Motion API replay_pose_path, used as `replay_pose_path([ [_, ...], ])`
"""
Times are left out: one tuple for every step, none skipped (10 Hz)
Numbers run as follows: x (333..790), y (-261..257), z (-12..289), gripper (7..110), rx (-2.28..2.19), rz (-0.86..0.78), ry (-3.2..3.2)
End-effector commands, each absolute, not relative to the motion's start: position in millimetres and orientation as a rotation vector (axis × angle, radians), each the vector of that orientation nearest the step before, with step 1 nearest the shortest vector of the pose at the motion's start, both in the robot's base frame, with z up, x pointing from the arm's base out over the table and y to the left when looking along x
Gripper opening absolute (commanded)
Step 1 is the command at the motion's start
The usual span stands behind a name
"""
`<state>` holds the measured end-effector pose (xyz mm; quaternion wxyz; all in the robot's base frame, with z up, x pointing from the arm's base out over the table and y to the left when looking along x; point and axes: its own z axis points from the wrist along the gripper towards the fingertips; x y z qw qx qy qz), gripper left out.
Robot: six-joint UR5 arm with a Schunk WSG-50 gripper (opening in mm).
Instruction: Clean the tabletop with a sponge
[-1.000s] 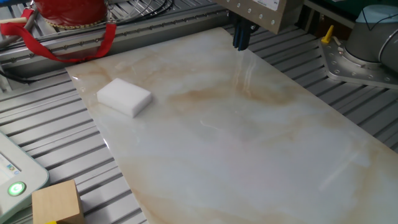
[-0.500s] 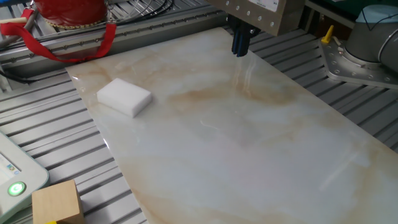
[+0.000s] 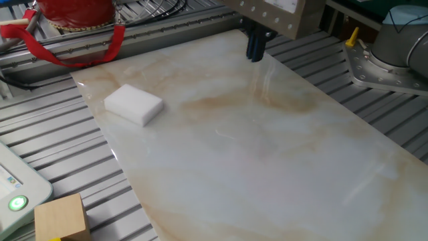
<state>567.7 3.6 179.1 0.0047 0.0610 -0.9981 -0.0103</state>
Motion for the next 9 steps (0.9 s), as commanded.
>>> replay_pose_path([
  [625.8, -3.0, 167.2, 7, 0.256, -0.096, -3.122],
  [645.4, -6.5, 167.2, 7, 0.273, -0.101, -3.119],
  [660.5, -9.7, 169.6, 7, 0.282, -0.092, -3.112],
  [672.4, -14.9, 171.8, 7, 0.293, -0.066, -3.109],
  [681.4, -13.8, 168.8, 7, 0.287, -0.053, -3.123],
  [682.3, -11.3, 164.9, 7, 0.287, -0.050, -3.126],
  [676.2, -12.0, 165.7, 7, 0.301, -0.035, -3.113],
  [673.0, -15.6, 166.5, 7, 0.347, -0.012, -3.102],
  [672.6, -14.1, 166.5, 7, 0.366, -0.022, -3.099],
])
